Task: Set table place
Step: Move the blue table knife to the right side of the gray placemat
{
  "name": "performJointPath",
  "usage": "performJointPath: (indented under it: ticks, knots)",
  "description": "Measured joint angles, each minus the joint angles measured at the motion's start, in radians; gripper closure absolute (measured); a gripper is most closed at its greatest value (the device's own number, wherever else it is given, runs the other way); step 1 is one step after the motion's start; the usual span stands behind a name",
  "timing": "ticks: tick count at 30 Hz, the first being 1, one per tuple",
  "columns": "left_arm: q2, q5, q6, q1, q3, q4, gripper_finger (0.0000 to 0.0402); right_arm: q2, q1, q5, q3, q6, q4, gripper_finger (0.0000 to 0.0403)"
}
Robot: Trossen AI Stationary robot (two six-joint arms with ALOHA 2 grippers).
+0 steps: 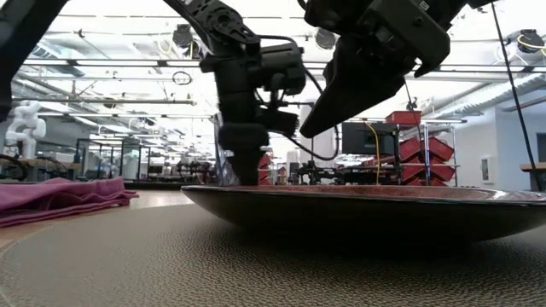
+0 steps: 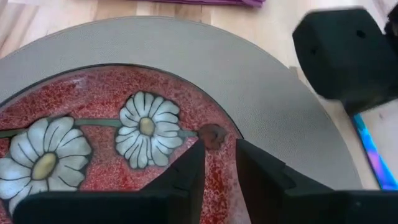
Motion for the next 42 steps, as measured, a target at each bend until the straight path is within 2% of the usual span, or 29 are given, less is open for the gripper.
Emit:
performJointPath:
  ticks: [13, 22, 30, 33, 37, 42]
  knots:
    - [0.096, 0.008, 0.045, 0.031, 0.146, 0.028, 0.0401, 0.000, 0.065, 0.121, 0.000, 0.061, -0.070, 0.0328]
    - [0.094, 0.007, 0.045, 0.028, 0.264, -0.007, 0.0401, 0.000, 0.098, 0.181, 0.000, 0.119, -0.146, 0.0328]
    - [0.091, 0.006, 0.044, -0.041, 0.432, -0.200, 0.0401, -0.001, 0.141, 0.223, 0.000, 0.164, -0.203, 0.0328]
    - [0.091, -0.017, 0.018, -0.067, 0.501, -0.332, 0.0401, -0.012, 0.162, 0.226, 0.000, 0.188, -0.222, 0.0328]
    - [0.089, -0.113, -0.114, -0.094, 0.553, -0.569, 0.0402, -0.036, 0.201, 0.258, 0.000, 0.233, -0.281, 0.0328]
    - [0.074, -0.275, -0.361, -0.120, 0.536, -0.852, 0.0402, -0.078, 0.260, 0.321, 0.000, 0.303, -0.371, 0.0328]
